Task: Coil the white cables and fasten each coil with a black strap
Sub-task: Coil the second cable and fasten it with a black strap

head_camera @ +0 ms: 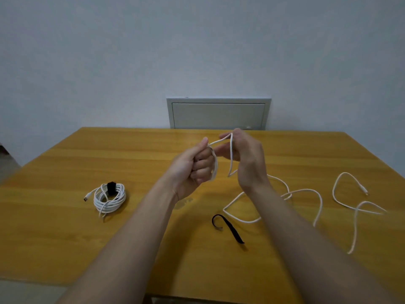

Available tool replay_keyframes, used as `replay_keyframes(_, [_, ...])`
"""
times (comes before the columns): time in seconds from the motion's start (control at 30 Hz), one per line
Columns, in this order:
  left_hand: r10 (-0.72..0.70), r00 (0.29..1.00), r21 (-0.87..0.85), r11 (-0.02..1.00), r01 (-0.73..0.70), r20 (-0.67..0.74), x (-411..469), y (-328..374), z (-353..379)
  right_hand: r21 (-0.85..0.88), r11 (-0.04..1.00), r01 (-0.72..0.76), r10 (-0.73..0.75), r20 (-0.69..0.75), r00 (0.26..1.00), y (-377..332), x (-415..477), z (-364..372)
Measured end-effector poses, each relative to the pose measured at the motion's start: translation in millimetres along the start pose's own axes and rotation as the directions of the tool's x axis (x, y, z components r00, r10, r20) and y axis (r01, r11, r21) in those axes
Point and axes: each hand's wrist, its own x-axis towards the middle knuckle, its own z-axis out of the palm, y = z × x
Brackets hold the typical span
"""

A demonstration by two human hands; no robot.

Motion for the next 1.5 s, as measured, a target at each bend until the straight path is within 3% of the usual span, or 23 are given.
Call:
replay_keyframes(0.1, [0.019, 1.000, -0.088, 0.996, -0.020, -0.004, 8.3, -4.4, -8.7, -0.111, 0.989, -0.095, 0.093, -0.030, 0.995, 10.9, 5.4, 6.9])
replay_keyframes(0.2, [0.029, 0.998, -0.231, 0.973, -0.016, 0.054, 15.3, -10.5, -21.2, -0.080, 0.992, -0.097, 0.092, -0.061, 0.994, 23.4, 11.4, 8.0])
replay_keyframes(0.43, [0.142, 0.970, -0.501, 0.865, -0.026, 0.196, 18.5, -27.8, -46.8, -0.063, 0.998, 0.006, -0.008, -0.040, 0.999, 53.3, 24.6, 3.2])
replay_keyframes(0.53, [0.214, 0.940, -0.584, 0.812, -0.021, 0.264, 17.2, -26.6, -51.3, -0.255, 0.964, 0.078, -0.089, -0.033, 0.995, 68.7, 26.6, 0.6])
replay_keyframes(0.63, [0.246, 0.943, -0.614, 0.787, -0.059, 0.225, 17.6, -26.7, -55.6, -0.510, 0.847, 0.151, -0.150, 0.044, 0.988, 84.8, 21.9, 0.1])
replay_keyframes(0.77, [0.237, 0.970, -0.599, 0.769, -0.224, -0.059, 21.5, -25.8, -59.6, -0.632, 0.750, 0.196, -0.087, 0.199, 0.976, 87.6, 18.2, 7.7])
replay_keyframes(0.87, [0.267, 0.926, -0.516, 0.772, -0.371, -0.267, 23.9, -22.2, -56.0, -0.663, 0.709, 0.239, -0.044, 0.297, 0.954, 78.7, 14.8, 12.1])
replay_keyframes(1.0, [0.276, 0.910, -0.547, 0.731, -0.407, -0.309, 23.0, -17.6, -52.1, -0.701, 0.656, 0.281, -0.025, 0.352, 0.936, 75.2, 11.3, 18.3])
replay_keyframes(1.1, [0.271, 0.899, -0.576, 0.696, -0.429, -0.343, 22.7, -16.5, -53.8, -0.661, 0.710, 0.243, -0.098, 0.248, 0.964, 75.7, 13.7, 18.5])
replay_keyframes(1.2, [0.273, 0.873, -0.542, 0.697, -0.469, -0.404, 24.7, -17.6, -54.0, -0.676, 0.698, 0.236, -0.140, 0.195, 0.971, 77.0, 12.4, 18.9])
replay_keyframes(1.37, [0.361, 0.818, -0.296, 0.804, -0.516, -0.448, 27.3, -21.9, -44.9, -0.698, 0.692, 0.184, -0.096, 0.164, 0.982, 78.0, 13.6, 16.4])
replay_keyframes(1.5, [0.430, 0.788, -0.064, 0.861, -0.505, -0.440, 29.2, -26.6, -46.1, -0.675, 0.673, 0.304, -0.168, 0.260, 0.951, 78.4, 8.4, 22.5])
